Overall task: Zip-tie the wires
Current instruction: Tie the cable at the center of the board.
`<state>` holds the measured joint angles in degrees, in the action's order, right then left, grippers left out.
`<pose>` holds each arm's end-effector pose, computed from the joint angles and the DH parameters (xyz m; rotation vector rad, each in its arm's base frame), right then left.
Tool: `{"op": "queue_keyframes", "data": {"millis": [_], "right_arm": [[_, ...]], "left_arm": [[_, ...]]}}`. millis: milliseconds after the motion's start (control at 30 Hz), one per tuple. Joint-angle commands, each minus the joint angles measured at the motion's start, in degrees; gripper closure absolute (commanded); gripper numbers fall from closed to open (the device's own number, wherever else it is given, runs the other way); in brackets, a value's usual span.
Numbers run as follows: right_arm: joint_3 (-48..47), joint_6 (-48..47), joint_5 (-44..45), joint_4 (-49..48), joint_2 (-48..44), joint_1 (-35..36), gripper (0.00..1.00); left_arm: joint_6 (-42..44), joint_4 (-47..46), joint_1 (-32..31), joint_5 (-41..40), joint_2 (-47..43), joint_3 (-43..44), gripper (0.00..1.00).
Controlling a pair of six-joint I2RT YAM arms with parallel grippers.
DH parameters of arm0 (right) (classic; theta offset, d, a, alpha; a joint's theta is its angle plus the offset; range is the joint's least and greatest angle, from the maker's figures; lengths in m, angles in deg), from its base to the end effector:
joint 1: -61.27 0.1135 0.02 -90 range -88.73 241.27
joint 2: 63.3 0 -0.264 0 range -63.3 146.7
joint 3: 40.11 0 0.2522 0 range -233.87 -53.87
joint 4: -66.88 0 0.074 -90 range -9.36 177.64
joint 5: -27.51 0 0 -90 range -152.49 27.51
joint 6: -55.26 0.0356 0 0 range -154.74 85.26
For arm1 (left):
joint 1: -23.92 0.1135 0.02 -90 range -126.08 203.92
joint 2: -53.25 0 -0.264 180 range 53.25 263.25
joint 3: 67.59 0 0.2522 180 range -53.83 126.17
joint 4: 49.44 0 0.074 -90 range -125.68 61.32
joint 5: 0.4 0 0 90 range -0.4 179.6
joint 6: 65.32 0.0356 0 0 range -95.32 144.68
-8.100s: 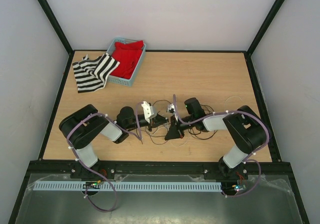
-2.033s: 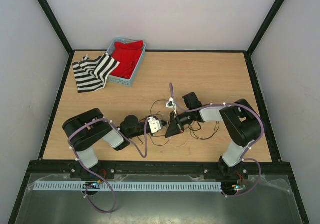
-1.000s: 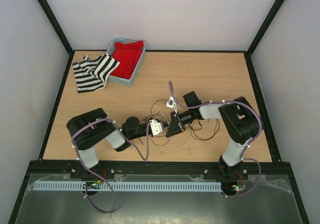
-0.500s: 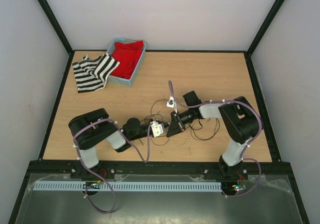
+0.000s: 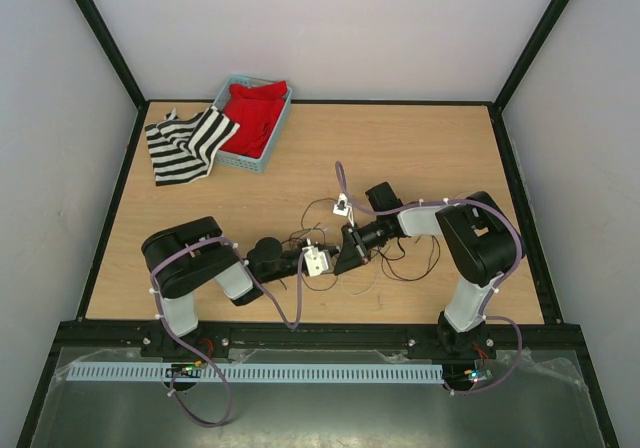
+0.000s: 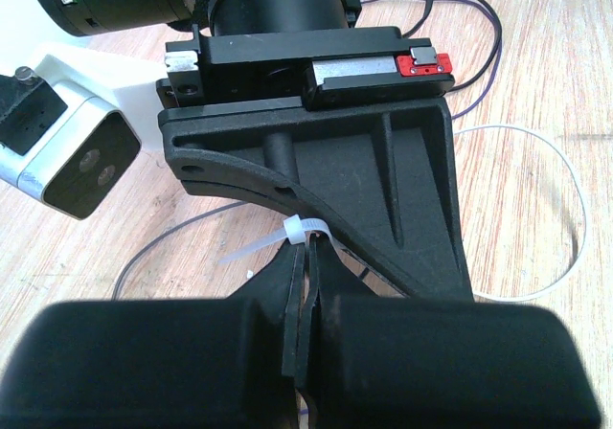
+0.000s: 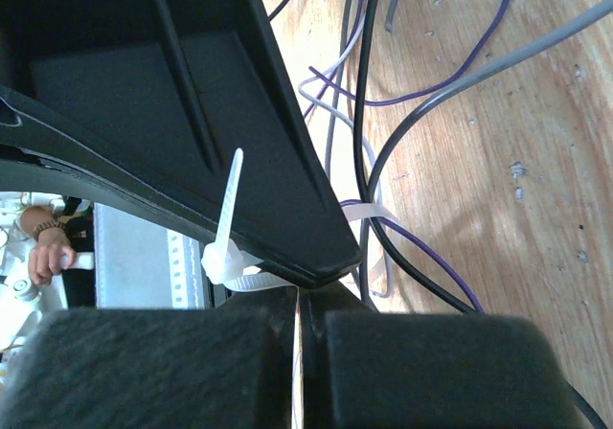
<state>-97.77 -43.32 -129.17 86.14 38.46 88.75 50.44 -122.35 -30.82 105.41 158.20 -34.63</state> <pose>0.2461 0.1649 0.1177 -1.0984 2.1667 1.6510 0.1504 -0.2296 0.1305 1.1853 1.0568 -0.6112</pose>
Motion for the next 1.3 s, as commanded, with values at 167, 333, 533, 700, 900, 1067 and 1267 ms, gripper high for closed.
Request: {"op": "queue_keyframes", "data": {"millis": [167,333,533,700,900,1067,1267], "right_arm": [[-1.4,-0.3,0.5,-2.5,-2.2,-0.7,1.0],[-0.1,-0.4,2.2,-2.7,-4.3,-0.6,0.91],[1.1,-0.3,4.3,-3.0,-7.0,-0.6,0.72],[2.0,-0.1,6.5,-3.0,-8.2,-0.6,0.65],[2.9,0.3,9.2,-2.8,-10.5,-0.6,0.59],[2.9,-0.2,13.6,-1.1,-12.9,-0.6,0.54],[2.4,-1.4,17.4,1.3,-14.7,-0.6,0.46]], "left_arm": [[-4.3,1.9,-1.3,4.6,0.9,0.4,1.0],[-6.8,1.8,-0.4,4.7,1.2,0.8,1.0],[-8.8,1.9,0.7,4.5,1.7,1.1,1.0],[-11.0,1.9,1.8,4.8,1.7,1.2,1.0],[-11.3,1.9,2.1,5.0,1.9,1.2,1.0],[-11.6,1.9,2.4,5.2,2.1,1.2,1.0],[-11.6,1.9,2.4,5.4,2.3,1.3,1.0]]}}
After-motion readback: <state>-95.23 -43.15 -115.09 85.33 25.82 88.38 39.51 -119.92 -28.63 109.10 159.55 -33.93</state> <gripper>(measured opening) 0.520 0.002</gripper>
